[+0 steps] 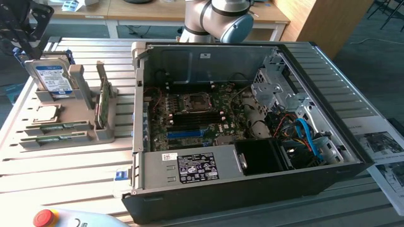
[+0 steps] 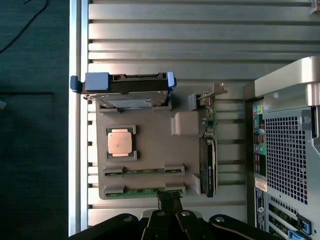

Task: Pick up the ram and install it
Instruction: 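Pick up the ram and move it above insertion slot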

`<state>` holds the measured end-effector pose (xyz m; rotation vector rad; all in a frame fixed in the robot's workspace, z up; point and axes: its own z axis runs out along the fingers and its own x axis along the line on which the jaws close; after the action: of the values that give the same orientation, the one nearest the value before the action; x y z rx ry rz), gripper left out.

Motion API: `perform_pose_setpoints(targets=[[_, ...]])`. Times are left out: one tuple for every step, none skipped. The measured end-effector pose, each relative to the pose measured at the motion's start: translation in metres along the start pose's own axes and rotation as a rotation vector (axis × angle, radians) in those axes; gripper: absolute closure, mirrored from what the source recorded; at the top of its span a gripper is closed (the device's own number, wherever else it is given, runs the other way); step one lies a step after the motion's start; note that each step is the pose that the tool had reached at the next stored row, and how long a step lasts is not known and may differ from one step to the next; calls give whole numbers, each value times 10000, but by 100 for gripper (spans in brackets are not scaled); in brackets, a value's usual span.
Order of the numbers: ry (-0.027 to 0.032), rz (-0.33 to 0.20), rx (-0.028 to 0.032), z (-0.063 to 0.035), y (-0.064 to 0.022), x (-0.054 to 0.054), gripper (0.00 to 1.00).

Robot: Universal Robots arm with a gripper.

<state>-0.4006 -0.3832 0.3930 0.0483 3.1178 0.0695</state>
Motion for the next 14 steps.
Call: perform_pose_setpoints(targets=[[3,-78,-2,0,0,0,90],[7,-156,-4,0,0,0,90],[11,-242,-6,0,0,0,90],[15,-327,-8,0,0,0,90],[19,-414,-9,0,0,0,90],[23,-501,-11,0,0,0,90],[26,-586,-13,0,0,0,90],[30,-667,-15,0,0,0,90],[34,-744,-17,0,0,0,90],[37,-825,-18,0,0,0,90],[40,-900,-20,0,0,0,90],[44,-974,-22,0,0,0,90],[47,-1047,-23,0,0,0,90],[51,-1122,-24,0,0,0,90]])
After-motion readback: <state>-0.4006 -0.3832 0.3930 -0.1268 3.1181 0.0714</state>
